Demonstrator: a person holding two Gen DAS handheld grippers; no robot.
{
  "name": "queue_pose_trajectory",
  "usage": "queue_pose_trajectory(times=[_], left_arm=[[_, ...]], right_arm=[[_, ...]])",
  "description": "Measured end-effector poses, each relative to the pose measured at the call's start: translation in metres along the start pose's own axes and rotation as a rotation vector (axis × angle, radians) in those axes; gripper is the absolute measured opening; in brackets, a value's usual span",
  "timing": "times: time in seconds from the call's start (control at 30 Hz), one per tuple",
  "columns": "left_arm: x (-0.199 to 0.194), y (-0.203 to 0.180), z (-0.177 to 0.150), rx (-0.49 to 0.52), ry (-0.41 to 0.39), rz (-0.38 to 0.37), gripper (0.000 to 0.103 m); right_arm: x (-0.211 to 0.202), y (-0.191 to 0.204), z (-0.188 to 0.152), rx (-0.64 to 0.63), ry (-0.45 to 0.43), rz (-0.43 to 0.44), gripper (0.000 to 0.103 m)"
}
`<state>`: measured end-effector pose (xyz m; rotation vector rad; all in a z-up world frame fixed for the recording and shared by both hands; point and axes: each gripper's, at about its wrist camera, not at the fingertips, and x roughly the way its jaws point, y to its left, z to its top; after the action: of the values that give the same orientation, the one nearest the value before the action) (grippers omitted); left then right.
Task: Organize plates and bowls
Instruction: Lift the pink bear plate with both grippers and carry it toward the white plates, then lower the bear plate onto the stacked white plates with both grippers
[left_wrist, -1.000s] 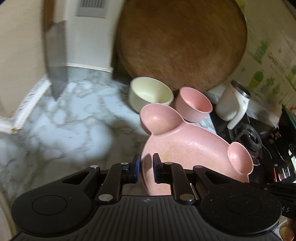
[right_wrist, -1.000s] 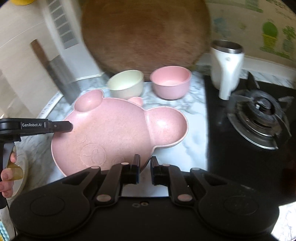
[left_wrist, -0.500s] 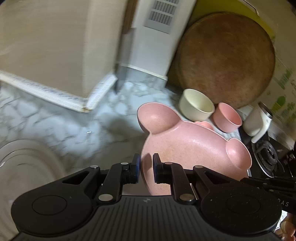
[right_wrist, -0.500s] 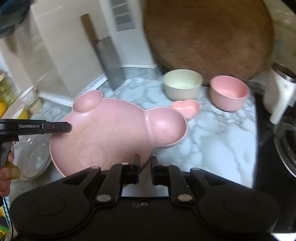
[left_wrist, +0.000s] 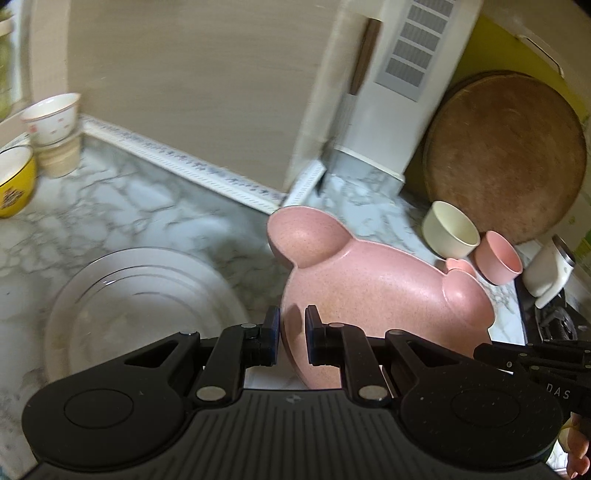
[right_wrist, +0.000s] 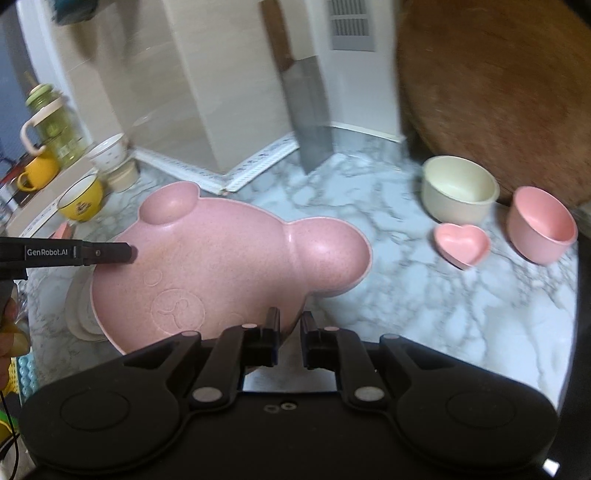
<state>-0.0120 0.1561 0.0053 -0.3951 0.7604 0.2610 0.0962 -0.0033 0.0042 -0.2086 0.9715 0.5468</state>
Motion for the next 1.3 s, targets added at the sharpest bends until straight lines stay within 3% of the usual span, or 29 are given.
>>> queue_pose_trajectory(times=[0.9,1.3], left_arm=[[-0.043,0.142,-0.033,-0.241,-0.032,0.222,0.013],[-0.024,0.167,-0.027,-0.252,-0.016,0.281,0.013]], right_arm=[[0.094,0.14,0.051,-0.333,0.045,0.176,0.012],[0.125,0.149,0.058,-0.345,0.047,0.192,0.012]])
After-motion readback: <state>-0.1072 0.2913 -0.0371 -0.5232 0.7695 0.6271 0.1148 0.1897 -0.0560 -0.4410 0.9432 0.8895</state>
